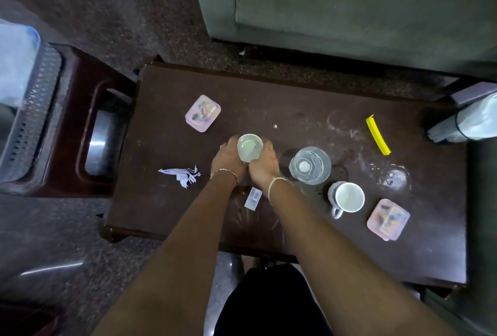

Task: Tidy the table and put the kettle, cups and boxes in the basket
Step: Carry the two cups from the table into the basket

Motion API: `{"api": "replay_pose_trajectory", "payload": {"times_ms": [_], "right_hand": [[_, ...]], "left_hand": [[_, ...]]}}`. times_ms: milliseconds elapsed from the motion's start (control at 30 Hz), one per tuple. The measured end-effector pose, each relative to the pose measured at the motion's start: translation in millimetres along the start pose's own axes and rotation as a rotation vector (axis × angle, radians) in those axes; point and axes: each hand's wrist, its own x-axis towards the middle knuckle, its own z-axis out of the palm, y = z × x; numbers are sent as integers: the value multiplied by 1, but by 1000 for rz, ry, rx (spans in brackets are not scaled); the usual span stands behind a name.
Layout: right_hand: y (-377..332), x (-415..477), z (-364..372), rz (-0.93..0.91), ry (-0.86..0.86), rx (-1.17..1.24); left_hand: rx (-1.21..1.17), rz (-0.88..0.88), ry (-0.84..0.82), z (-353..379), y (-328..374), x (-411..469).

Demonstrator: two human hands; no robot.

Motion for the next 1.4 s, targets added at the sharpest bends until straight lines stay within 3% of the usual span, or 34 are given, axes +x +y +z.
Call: {"api": "replay_pose_trajectory", "payload": {"times_ms": [267, 533, 833, 1000, 1400], "right_hand": [[-2, -13, 0, 26, -61, 166], [26, -78, -12, -44, 30, 326], [110, -133, -77, -39, 295, 223], [140, -133, -131, -68, 506, -15], [169, -69, -160, -183, 362, -136]], "left_hand": [[-203, 33, -4, 0, -6, -19], [-289, 120, 85, 1, -11, -83], [-349, 197, 80, 63, 3, -149], [-403, 227, 87, 98, 20, -175], [-454, 123, 194, 154, 24, -171]]}}
